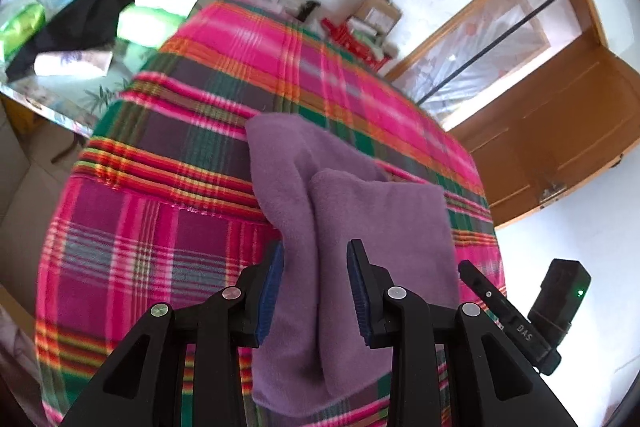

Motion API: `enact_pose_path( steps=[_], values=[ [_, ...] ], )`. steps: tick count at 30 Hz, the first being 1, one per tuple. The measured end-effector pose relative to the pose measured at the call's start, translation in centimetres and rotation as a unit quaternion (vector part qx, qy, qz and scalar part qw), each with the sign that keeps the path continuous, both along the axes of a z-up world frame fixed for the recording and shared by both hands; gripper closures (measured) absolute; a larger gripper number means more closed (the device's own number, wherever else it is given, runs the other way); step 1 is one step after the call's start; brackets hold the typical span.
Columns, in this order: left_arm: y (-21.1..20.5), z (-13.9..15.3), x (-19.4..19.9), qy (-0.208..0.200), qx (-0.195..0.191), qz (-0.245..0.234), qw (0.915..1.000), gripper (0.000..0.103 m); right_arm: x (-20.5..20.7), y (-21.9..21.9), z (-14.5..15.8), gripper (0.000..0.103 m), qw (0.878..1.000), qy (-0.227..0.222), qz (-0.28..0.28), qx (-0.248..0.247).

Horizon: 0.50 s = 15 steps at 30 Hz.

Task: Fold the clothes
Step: 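Lower the blanket edge onto the stack and open both grippers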

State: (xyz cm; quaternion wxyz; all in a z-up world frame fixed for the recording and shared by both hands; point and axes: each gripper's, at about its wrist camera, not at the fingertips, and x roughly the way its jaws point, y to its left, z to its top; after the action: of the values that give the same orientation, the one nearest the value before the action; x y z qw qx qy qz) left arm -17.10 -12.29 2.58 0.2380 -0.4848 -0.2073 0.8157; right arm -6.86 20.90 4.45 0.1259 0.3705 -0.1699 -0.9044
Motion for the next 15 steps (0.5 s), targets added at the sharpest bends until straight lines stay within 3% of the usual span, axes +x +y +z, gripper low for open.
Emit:
enact_pose_path(
  steps=[4,6,15],
  values=[
    [0.7,0.6,2.4,0.017,0.001,-0.009,0.9998,0.070,2.2,-1.6,1.0,0.070,0.999,0.023,0.030,0.031],
    [1.0,1.0,3.6,0.025,0.002,-0.013,0.9996,0.070,3.1,-2.8,0.9,0.084,0.997,0.028,0.049,0.053],
    [1.9,-1.2,4.8,0.008,-0.047,-0.016,0.9987,0.070,3.9,-4.8,-1.0,0.088,0.993,0.007,0.070,0.090]
  ],
)
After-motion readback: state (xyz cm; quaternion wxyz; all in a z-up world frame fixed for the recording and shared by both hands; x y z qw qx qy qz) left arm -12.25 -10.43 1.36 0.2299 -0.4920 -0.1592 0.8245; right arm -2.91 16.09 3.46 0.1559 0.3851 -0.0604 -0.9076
